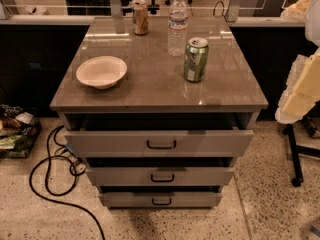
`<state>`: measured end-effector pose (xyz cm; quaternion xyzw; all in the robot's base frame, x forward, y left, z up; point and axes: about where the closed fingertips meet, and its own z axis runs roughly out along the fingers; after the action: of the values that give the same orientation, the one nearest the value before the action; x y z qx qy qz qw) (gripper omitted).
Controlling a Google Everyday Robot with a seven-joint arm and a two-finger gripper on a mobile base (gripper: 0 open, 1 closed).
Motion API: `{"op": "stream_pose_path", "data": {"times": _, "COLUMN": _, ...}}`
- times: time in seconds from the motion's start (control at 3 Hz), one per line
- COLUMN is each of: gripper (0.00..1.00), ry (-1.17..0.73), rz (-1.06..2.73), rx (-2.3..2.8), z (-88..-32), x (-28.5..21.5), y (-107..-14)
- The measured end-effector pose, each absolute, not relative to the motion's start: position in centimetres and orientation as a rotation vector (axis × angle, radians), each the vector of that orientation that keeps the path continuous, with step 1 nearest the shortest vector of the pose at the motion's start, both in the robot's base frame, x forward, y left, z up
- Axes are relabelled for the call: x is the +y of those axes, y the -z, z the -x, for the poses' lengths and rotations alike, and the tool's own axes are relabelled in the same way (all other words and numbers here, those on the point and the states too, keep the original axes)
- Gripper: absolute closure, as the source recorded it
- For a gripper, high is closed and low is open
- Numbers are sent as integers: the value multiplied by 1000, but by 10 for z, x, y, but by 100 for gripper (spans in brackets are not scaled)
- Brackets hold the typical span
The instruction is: Place green can into paper bowl
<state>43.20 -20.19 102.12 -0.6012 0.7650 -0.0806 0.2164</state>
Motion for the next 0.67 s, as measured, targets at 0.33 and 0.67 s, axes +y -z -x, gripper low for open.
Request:
{"op": "stream_pose_path", "data": {"times": 0.33, "gripper": 0, "ry": 223, "rz": 1666, "rx": 2120, "z": -432, "x": -202, "y": -1021}}
{"op": "stream_pose_path", "data": {"times": 0.67, "gripper": 0, "ry": 211, "rz": 1633, "rx": 2100, "z": -442, "x": -206, "y": -1021}}
